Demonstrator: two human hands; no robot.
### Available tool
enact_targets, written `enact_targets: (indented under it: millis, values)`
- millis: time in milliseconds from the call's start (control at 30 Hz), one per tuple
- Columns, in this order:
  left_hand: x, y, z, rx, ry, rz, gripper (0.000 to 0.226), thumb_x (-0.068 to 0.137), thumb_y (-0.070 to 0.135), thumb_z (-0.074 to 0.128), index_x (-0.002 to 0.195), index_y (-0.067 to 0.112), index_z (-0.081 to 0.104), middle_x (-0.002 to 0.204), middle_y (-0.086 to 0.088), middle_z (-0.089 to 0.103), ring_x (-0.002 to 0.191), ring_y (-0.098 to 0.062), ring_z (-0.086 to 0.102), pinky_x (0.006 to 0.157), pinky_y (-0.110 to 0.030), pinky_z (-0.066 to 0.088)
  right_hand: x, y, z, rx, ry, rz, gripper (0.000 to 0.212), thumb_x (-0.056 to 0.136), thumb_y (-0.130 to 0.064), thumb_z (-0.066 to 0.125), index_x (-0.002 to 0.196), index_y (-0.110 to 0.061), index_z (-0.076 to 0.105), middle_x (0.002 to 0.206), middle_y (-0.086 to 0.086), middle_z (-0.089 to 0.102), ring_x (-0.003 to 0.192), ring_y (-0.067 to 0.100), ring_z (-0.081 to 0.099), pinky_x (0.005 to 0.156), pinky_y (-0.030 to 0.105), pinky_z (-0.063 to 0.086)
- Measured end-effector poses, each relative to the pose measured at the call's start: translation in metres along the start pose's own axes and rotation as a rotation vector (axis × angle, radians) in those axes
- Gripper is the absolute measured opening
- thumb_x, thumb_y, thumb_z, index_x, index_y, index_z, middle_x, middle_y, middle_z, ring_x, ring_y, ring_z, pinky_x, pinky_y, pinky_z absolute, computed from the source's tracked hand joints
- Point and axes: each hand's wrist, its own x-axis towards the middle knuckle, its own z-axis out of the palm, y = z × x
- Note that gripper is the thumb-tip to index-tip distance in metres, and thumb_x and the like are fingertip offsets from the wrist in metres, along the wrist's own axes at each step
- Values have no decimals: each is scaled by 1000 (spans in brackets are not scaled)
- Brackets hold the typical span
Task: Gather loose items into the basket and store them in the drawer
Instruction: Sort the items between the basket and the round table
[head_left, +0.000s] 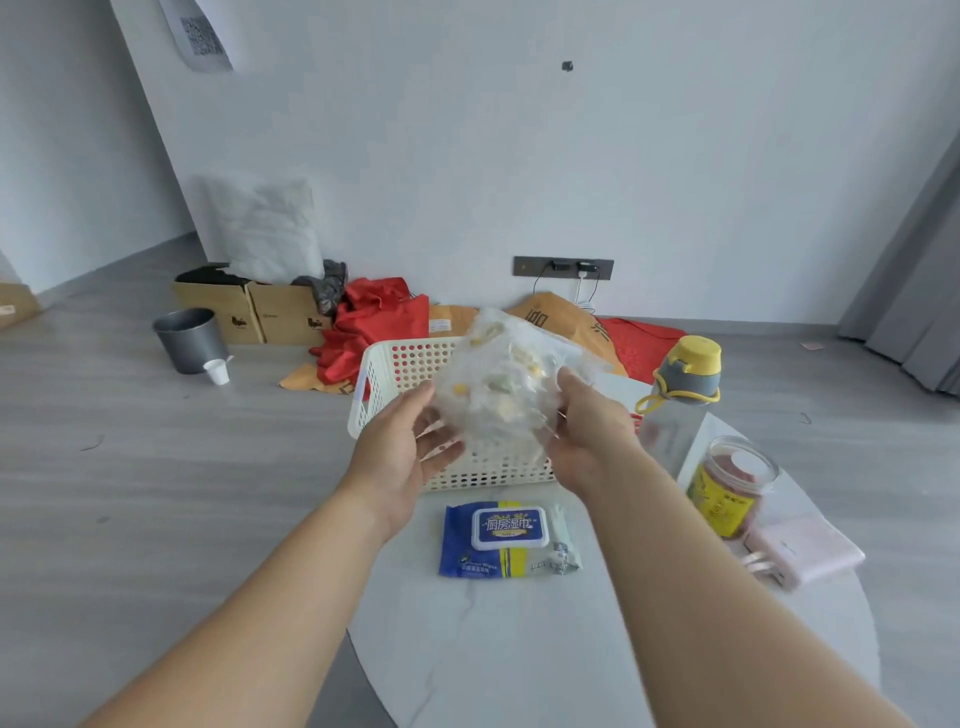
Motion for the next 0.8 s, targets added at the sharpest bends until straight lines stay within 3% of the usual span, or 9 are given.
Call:
enact_targets:
  millis: [100,233,300,367,467,533,600,700,800]
  values:
    - [18,-6,-12,68,210,86,25,107,33,51,121,19,66,113,-7,73,93,-23,70,86,-41,61,5,25,16,-2,-7,100,18,104,-19,67,104,-1,63,90,9,69,78,18,68,70,31,61]
    - [33,-9,-42,860,503,452,46,107,40,45,148,20,49,142,-6,59,130,-29,52,109,-43,41,11,37,16,-140,20,113,12,108,-7,51,108,-4,63,109,16,76,96,27,77,90,41,64]
    - [38,-9,-56,1256,490,562,46,106,42,46,147,24,53,142,-5,61,131,-33,47,112,-47,34,12,34,11,-355,18,36,22,107,-9,48,124,-13,62,106,13,77,87,24,78,85,39,65]
    - [43,-17,-69,1609,379,527,50,103,52,43,143,26,58,139,-3,65,132,-31,47,112,-46,31,15,37,0,-712,-22,-27,35,104,-15,48,137,-23,58,102,10,77,76,24,72,76,39,63]
    - [45,-29,-81,1852,241,507,51,99,65,45,125,28,68,130,-1,68,136,-28,43,117,-46,26,23,53,-16,-1199,-99,-185,52,101,-23,48,152,-35,47,114,5,70,80,23,67,82,44,63]
    - [43,-23,-78,1906,233,550,41,98,63,48,108,31,72,115,3,72,128,-25,49,123,-49,19,24,59,-18,-1236,-218,-239,59,103,-24,49,160,-35,37,129,-1,64,81,18,64,77,39,60]
    - [34,-12,-71,1973,202,536,38,98,63,48,91,34,70,100,10,74,112,-17,61,124,-47,16,22,66,-15,-1186,-368,-217,65,103,-22,52,162,-39,32,129,-5,67,63,8,57,62,28,51]
    - [15,-1,-61,2064,139,470,37,99,60,49,84,31,66,92,8,74,86,-17,62,98,-37,39,17,76,-10,-1190,-480,-262,53,101,-20,56,148,-45,50,110,1,76,50,4,49,57,26,46]
    - [4,1,-56,2098,139,420,36,101,54,47,84,29,67,87,8,71,74,-19,52,74,-35,37,17,79,-14,-1102,-329,-314,14,98,-23,55,108,-32,60,92,4,78,67,20,69,61,36,52]
